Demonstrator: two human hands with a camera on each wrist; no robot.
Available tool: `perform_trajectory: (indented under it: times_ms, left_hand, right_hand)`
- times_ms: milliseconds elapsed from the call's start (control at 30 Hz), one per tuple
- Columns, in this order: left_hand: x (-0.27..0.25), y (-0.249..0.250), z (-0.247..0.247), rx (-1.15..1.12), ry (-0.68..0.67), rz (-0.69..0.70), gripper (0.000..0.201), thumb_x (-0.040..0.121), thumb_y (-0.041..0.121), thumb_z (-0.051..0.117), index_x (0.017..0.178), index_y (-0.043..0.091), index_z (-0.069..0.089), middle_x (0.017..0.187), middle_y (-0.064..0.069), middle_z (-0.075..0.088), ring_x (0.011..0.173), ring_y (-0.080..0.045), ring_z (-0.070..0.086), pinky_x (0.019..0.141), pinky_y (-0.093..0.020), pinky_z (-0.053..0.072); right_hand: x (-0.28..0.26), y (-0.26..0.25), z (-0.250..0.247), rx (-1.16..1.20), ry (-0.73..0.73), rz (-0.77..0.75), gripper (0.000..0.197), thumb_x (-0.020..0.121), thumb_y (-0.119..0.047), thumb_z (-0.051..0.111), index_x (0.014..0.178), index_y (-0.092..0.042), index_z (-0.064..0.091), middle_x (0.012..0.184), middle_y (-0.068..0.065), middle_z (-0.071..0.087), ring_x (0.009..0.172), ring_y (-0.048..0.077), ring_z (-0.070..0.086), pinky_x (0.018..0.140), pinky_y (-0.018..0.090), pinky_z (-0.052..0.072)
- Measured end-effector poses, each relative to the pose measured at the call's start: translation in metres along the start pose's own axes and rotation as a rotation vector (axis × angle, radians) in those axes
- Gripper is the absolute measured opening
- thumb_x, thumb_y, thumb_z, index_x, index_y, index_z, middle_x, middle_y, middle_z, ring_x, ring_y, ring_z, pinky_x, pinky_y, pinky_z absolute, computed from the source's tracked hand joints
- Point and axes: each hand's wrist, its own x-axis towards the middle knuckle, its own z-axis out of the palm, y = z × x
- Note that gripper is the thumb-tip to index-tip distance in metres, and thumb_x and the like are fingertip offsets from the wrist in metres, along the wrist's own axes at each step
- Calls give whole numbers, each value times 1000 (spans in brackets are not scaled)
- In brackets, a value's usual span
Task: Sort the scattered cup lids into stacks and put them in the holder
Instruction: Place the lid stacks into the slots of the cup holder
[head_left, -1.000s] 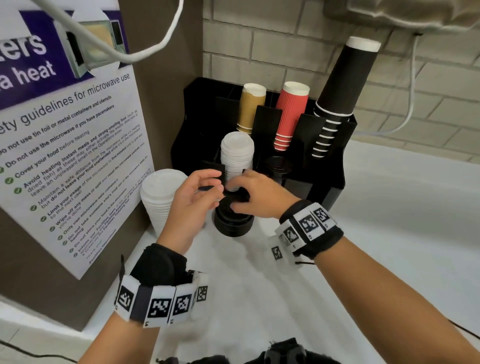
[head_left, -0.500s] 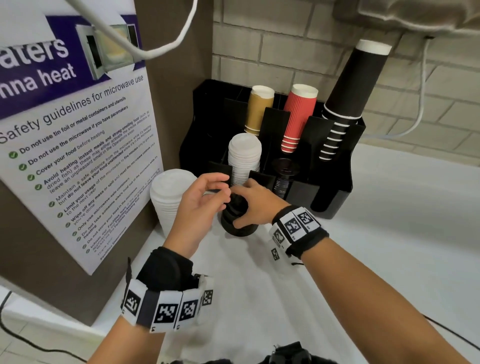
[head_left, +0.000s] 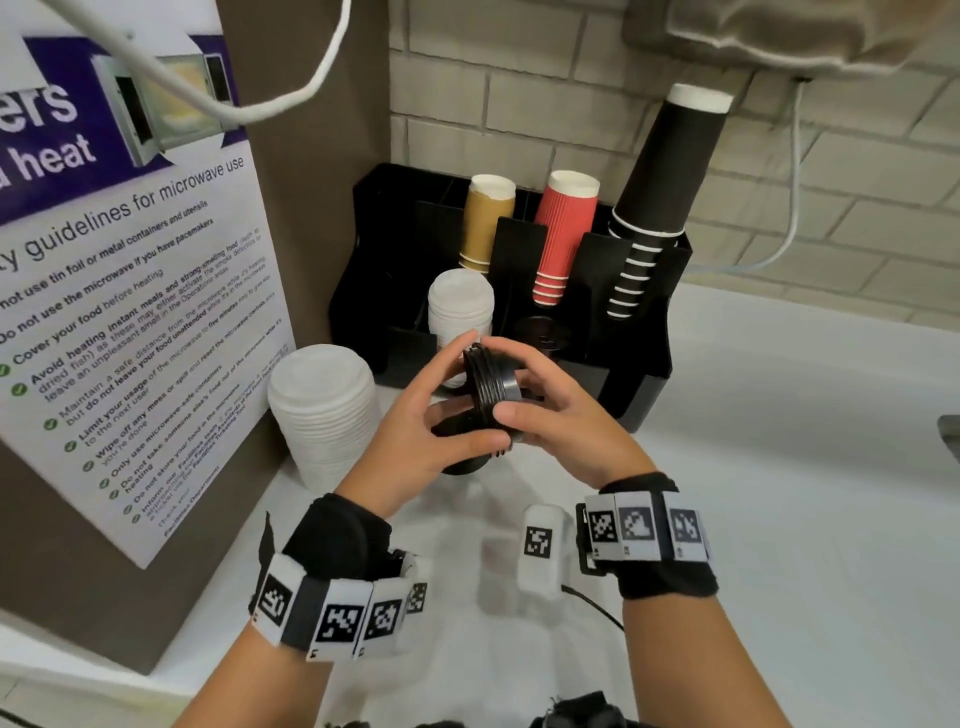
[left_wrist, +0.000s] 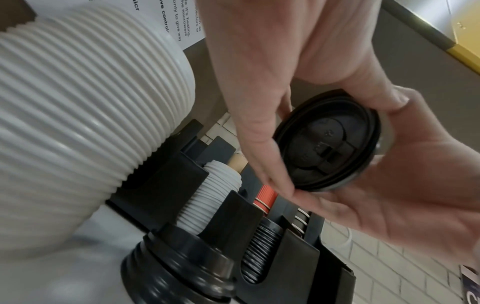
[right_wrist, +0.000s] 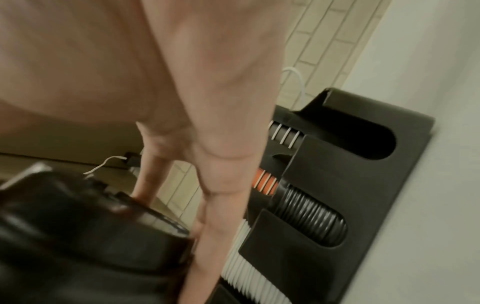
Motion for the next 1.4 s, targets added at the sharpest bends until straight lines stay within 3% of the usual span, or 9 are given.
perform_trajectory:
  times_ms: [233, 367, 500, 867, 967, 1100, 1200, 1267, 1400]
  left_hand:
    - [-2, 4, 3, -14, -86, -32, 92, 61, 32, 86, 142, 41, 43, 141, 8, 50, 126, -15, 56, 107, -38, 46]
    - [-1, 4, 8, 1, -51, -22, 93, 62, 21, 92, 139, 40, 45, 140, 9, 51, 127, -12, 54, 104, -29, 47]
    - [1, 6, 11, 8, -15, 8, 89, 61, 18, 84, 140, 32, 45, 136, 3, 53, 115, -1, 60, 88, -15, 49]
    - [6, 2, 10, 38, -25, -37, 91, 60, 28, 84, 137, 50, 39, 135, 23, 52, 123, -2, 56, 102, -19, 46]
    - [6, 2, 10, 19, 3, -50, 89, 61, 30, 82, 135, 53, 38, 137, 27, 48, 126, -2, 53, 98, -16, 46]
    - [3, 4, 4, 30, 143, -134, 64, 73, 36, 72, 130, 46, 47, 134, 11, 53, 111, -5, 62, 95, -24, 51]
    - [0, 6, -2, 57, 191, -139, 37, 88, 22, 67, 122, 34, 58, 124, 7, 59, 96, -1, 67, 92, -26, 54]
    - [-1, 5, -4, 66, 208, -146, 31, 91, 15, 65, 117, 31, 60, 119, 6, 60, 91, -3, 67, 91, -29, 54]
    - [0, 3, -5, 70, 225, -172, 28, 92, 12, 65, 116, 28, 62, 118, 4, 61, 87, -8, 67, 94, -35, 53]
  right_hand:
    - [-12, 1, -12, -4, -5, 12, 63, 78, -13, 70, 135, -30, 50, 119, 15, 63, 106, 28, 65, 83, 41, 56]
    - [-15, 0, -11, 12, 20, -8, 63, 77, -10, 73, 134, -28, 52, 122, 11, 62, 106, 28, 66, 83, 38, 56]
    - [-14, -2, -11, 10, 50, -17, 61, 76, -13, 75, 132, -29, 54, 120, 12, 62, 104, 26, 67, 80, 34, 56]
    - [-6, 1, -6, -53, 108, -48, 59, 70, -16, 83, 122, -30, 59, 105, 1, 69, 95, 17, 69, 80, 28, 54]
    - [5, -1, -12, -121, 122, -84, 59, 71, -10, 82, 123, -26, 58, 108, 2, 66, 97, 13, 67, 81, 25, 53]
    - [40, -20, -49, -261, 355, -128, 60, 71, -9, 83, 120, -23, 53, 113, -1, 61, 94, 11, 65, 74, 20, 56]
    - [72, -31, -81, -547, 342, -41, 59, 72, -10, 81, 120, -22, 50, 109, -8, 55, 89, 11, 60, 56, 16, 54]
    - [91, -31, -95, -841, 234, 71, 65, 72, -16, 81, 128, -22, 48, 121, -1, 54, 97, 14, 56, 61, 10, 48]
    - [115, -27, -97, -1218, 43, 207, 76, 73, -22, 80, 139, -19, 43, 135, 9, 51, 118, 25, 51, 95, 32, 46]
